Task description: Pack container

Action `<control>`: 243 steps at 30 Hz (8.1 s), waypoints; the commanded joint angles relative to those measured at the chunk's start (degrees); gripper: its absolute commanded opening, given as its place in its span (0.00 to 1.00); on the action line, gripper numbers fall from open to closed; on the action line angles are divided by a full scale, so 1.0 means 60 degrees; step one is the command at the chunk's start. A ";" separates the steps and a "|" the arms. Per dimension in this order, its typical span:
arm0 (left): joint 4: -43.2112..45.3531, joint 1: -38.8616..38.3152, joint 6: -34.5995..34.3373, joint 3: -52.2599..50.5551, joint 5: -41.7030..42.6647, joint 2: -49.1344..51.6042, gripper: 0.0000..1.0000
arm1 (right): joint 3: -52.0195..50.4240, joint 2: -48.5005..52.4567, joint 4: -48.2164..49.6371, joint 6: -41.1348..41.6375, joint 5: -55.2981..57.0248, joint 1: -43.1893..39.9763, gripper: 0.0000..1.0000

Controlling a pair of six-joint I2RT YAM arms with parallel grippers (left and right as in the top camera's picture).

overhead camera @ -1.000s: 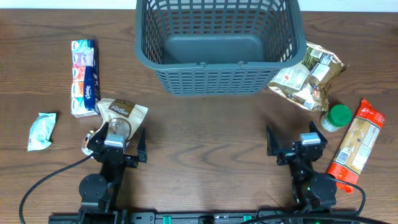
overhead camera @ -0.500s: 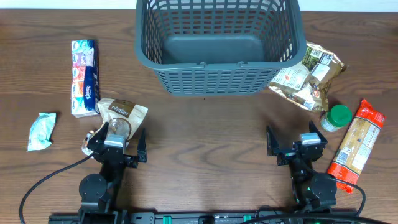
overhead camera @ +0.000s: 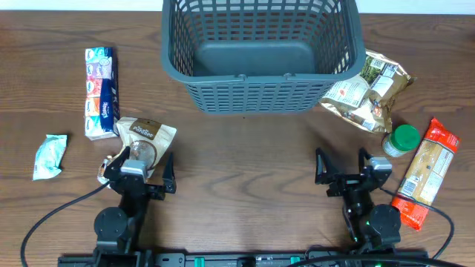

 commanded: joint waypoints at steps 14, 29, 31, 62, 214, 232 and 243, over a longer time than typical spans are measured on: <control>-0.3807 -0.0036 -0.0412 0.4951 -0.0922 0.3519 0.98 | 0.5530 0.4255 -0.2838 -0.1978 -0.0878 -0.0987 0.99; -0.5289 0.0306 -0.0277 0.7231 -0.0994 0.5442 0.98 | 1.4338 1.0280 -1.0943 -0.2929 0.0036 -0.2565 0.99; -0.5344 0.0415 -0.0273 0.7275 -0.0994 0.5435 0.98 | 1.4400 1.0448 -1.0557 -0.3217 0.0226 -0.2568 0.99; -0.6273 0.0448 -0.0237 0.7278 -0.1537 0.5439 0.98 | 2.2411 1.8914 -1.0601 -0.4025 -0.0215 -0.3330 0.01; -0.6951 0.0448 -0.0240 0.7275 -0.1530 0.5439 0.98 | 1.3814 2.0305 -0.5654 -0.2255 -0.4379 -0.5413 0.22; -0.6951 0.0448 -0.0240 0.7275 -0.1530 0.5439 0.98 | 1.4203 1.7766 -0.5672 -0.1945 -0.3865 -0.5410 0.01; -0.6951 0.0448 -0.0240 0.7275 -0.1530 0.5439 0.98 | 1.5438 1.4382 -0.5603 -0.1348 -0.2521 -0.5391 0.01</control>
